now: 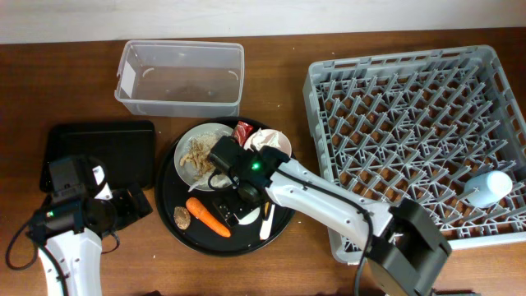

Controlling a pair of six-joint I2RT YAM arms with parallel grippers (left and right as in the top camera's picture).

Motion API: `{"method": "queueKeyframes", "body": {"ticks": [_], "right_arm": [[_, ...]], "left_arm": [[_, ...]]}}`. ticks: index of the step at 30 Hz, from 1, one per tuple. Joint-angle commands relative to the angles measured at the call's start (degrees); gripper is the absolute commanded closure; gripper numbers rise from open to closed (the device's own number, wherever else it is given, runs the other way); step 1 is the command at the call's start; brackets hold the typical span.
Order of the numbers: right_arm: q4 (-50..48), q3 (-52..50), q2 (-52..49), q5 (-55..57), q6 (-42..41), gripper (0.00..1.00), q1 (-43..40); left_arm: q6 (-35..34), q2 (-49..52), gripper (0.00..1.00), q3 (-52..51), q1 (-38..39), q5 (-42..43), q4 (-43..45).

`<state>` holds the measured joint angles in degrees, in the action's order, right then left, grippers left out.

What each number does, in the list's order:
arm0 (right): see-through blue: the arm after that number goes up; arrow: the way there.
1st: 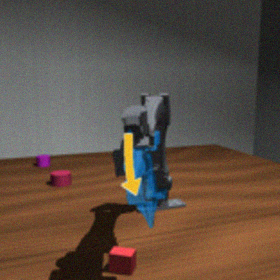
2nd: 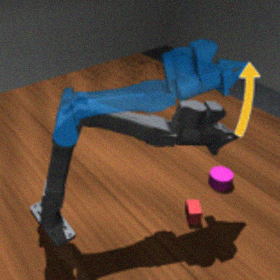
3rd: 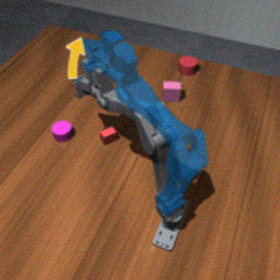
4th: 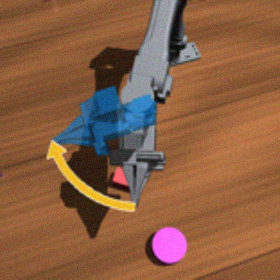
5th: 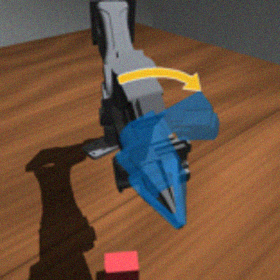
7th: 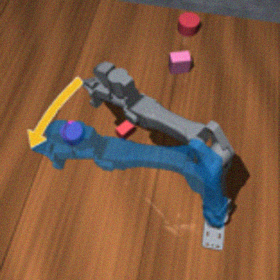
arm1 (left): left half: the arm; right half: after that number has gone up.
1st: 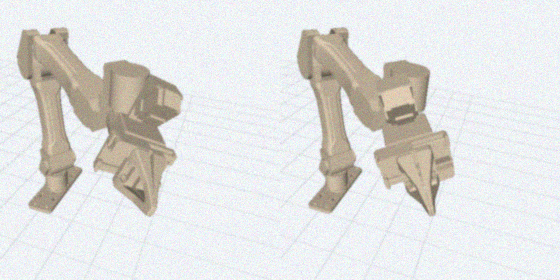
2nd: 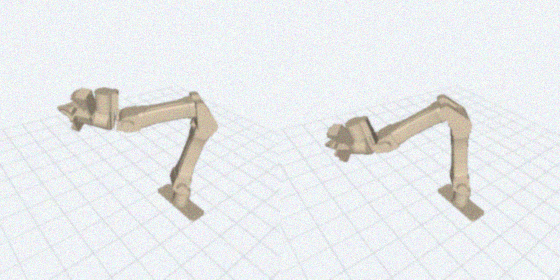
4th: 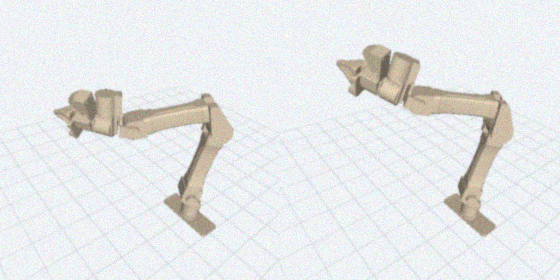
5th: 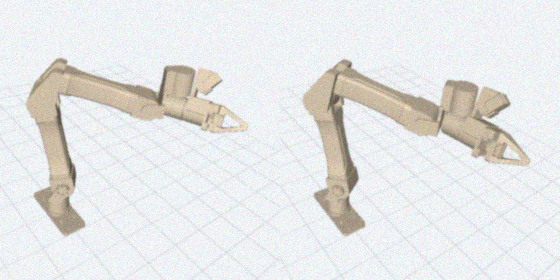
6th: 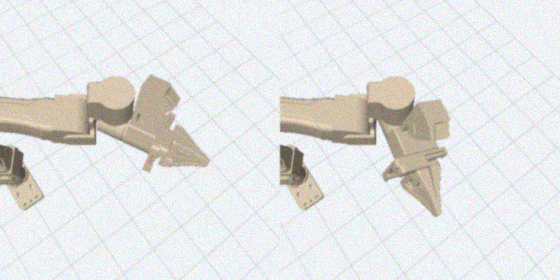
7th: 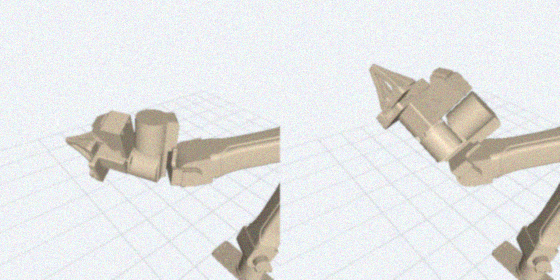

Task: Sort waste into correct bins and load items into the dishwasher rack
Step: 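Lift the light-blue cup and carry it right into the rack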

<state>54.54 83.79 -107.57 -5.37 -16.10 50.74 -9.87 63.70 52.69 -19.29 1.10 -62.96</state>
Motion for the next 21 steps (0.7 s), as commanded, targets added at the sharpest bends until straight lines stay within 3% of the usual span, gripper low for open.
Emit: {"method": "queueKeyframes", "body": {"ticks": [1,5,8,11,15,21], "right_arm": [[-1.49,0.85,-2.54,0.87,-1.38,0.02,0.31],[-2.80,0.85,-4.15,0.90,-1.38,0.00,0.31],[-2.95,0.85,-4.57,0.90,-1.38,0.28,0.28],[-2.58,0.90,-4.55,0.92,-1.40,0.39,0.24],[2.71,5.79,-1.84,1.57,-1.46,0.47,-1.90],[13.46,16.17,7.21,1.60,-1.31,0.48,-12.85]], "left_arm": [[0.09,0.09,0.00,0.94,-0.37,0.68,-0.07],[0.09,0.09,0.01,0.94,-0.37,0.68,-0.11],[0.09,0.09,0.01,0.94,-0.37,0.68,-0.11],[0.09,0.09,0.01,0.94,-0.37,0.68,-0.11],[0.09,0.09,0.01,0.94,-0.37,0.66,-0.11],[0.09,0.09,0.01,0.94,-0.37,0.66,-0.09]]}}
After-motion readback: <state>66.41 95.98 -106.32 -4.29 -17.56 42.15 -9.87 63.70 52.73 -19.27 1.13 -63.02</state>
